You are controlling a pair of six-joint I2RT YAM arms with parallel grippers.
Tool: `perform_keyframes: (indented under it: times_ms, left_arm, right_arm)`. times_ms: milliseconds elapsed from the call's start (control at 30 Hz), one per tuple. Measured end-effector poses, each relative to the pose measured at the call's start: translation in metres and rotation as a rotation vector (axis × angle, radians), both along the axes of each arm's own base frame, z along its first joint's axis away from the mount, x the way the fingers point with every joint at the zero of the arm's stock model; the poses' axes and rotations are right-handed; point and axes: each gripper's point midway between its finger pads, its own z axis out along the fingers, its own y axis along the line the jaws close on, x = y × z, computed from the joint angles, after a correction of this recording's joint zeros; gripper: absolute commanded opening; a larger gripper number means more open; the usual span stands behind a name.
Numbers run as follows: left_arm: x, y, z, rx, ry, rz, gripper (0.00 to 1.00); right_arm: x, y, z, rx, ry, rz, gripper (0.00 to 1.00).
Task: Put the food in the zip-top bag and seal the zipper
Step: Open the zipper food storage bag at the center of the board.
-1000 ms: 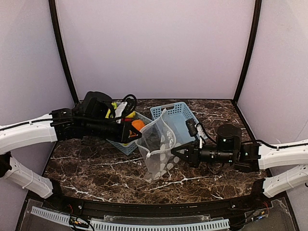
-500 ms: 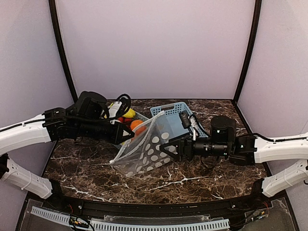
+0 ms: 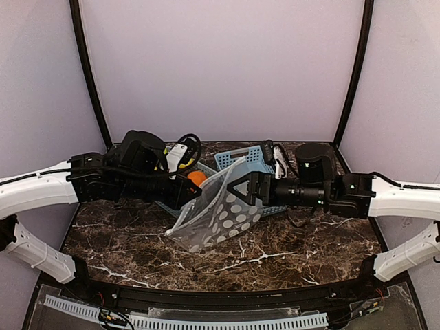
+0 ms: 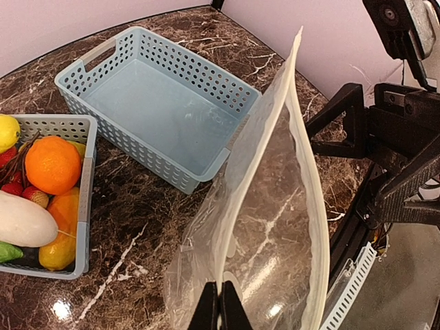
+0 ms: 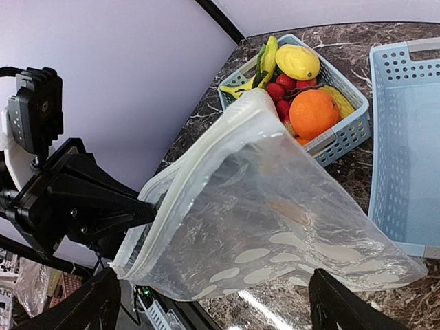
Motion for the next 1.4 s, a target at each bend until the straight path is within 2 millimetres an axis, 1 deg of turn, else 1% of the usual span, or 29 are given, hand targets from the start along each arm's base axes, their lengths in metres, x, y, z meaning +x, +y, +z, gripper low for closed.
perform_keyframes:
  times_ms: [133, 300, 433, 533, 600, 667, 767, 933, 1000, 1100, 1267, 1400]
  left_arm:
    - [0.000, 0.001, 0.000, 0.008, -0.014, 0.006, 0.01]
    - [-0.003, -0.002, 0.001, 0.024, -0.042, -0.002, 0.01]
    - [-0.007, -0.003, 0.001, 0.041, -0.069, -0.013, 0.01]
    - [-0.007, -0.003, 0.001, 0.050, -0.085, -0.005, 0.01]
    - [-0.005, -0.001, 0.001, 0.057, -0.095, 0.011, 0.01]
    - [-0.001, 0.004, 0.000, 0.070, -0.111, 0.043, 0.01]
    - [0.007, 0.017, 0.002, 0.094, -0.140, 0.108, 0.01]
    - [0.011, 0.035, 0.012, 0.090, -0.177, 0.176, 0.01]
    - [0.011, 0.041, 0.013, 0.093, -0.184, 0.193, 0.01]
    - [0.012, 0.047, 0.015, 0.095, -0.193, 0.211, 0.01]
    - [0.014, 0.054, 0.014, 0.112, -0.200, 0.241, 0.01]
    - [0.015, 0.061, 0.011, 0.136, -0.200, 0.269, 0.01]
  right_arm:
    - [0.002, 0.009, 0.000, -0.011, 0.037, -0.009, 0.96]
    - [0.007, 0.019, -0.003, -0.040, 0.066, -0.044, 0.93]
    - [0.018, 0.022, -0.018, -0.086, 0.100, -0.110, 0.89]
    - [0.024, 0.022, -0.036, -0.137, 0.129, -0.151, 0.85]
    - [0.027, 0.022, -0.046, -0.164, 0.139, -0.170, 0.78]
    - [0.029, 0.021, -0.055, -0.193, 0.148, -0.182, 0.68]
    - [0.030, 0.020, -0.065, -0.226, 0.157, -0.195, 0.54]
    - [0.029, 0.021, -0.072, -0.244, 0.163, -0.195, 0.24]
    - [0.028, 0.023, -0.073, -0.246, 0.166, -0.192, 0.14]
    - [0.024, 0.025, -0.074, -0.249, 0.166, -0.180, 0.09]
    - [0.018, 0.027, -0.075, -0.246, 0.176, -0.166, 0.09]
    - [0.011, 0.024, -0.074, -0.239, 0.187, -0.153, 0.09]
